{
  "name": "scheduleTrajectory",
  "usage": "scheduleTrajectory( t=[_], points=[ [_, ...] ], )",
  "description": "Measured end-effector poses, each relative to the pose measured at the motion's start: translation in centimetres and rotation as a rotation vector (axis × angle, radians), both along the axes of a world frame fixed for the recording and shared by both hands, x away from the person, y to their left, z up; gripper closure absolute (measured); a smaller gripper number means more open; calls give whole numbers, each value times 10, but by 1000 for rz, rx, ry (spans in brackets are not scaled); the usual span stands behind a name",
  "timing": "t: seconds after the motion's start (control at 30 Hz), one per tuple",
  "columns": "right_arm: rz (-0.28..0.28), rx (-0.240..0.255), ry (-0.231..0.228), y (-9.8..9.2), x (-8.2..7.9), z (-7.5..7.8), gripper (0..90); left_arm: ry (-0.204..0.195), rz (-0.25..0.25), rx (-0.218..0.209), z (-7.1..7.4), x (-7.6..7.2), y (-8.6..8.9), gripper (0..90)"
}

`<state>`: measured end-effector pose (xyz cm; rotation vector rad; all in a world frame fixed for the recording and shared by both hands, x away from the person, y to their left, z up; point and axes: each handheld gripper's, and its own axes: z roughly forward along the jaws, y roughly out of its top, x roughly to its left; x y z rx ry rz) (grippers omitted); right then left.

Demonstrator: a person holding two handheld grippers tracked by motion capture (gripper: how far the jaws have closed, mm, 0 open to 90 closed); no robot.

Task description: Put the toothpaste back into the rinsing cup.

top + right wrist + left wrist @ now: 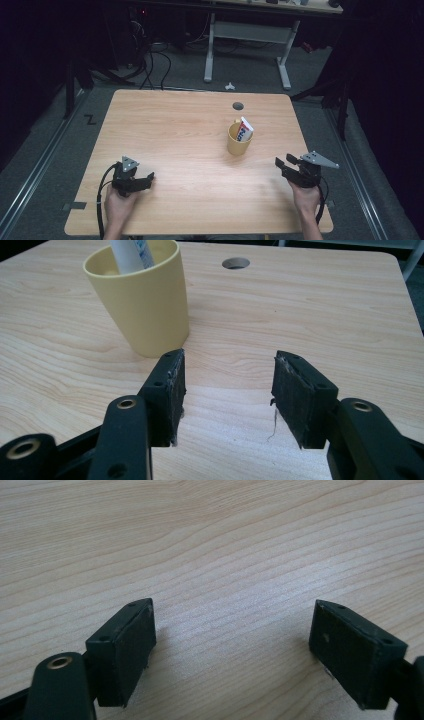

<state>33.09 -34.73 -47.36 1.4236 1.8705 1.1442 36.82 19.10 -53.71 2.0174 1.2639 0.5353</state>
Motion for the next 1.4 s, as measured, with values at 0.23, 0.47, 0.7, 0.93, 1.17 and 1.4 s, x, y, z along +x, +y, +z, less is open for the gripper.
scheduleTrajectory(
  t=[0.23,0.47,0.7,0.93,1.17,1.4],
  points=[
    [1,-13,30,4,6,-7,473,0,0,0,0,0,0,193],
    [8,-39,50,10,13,-14,473,0,0,0,0,0,0,193],
    [3,-53,80,15,18,-28,471,0,0,0,0,0,0,192],
    [-2,-54,101,19,22,-36,460,0,0,0,0,0,0,193],
    [6,-89,113,25,27,-43,458,0,0,0,0,0,0,193],
    [-4,-116,131,29,30,-47,459,0,0,0,0,0,0,193]
  ],
)
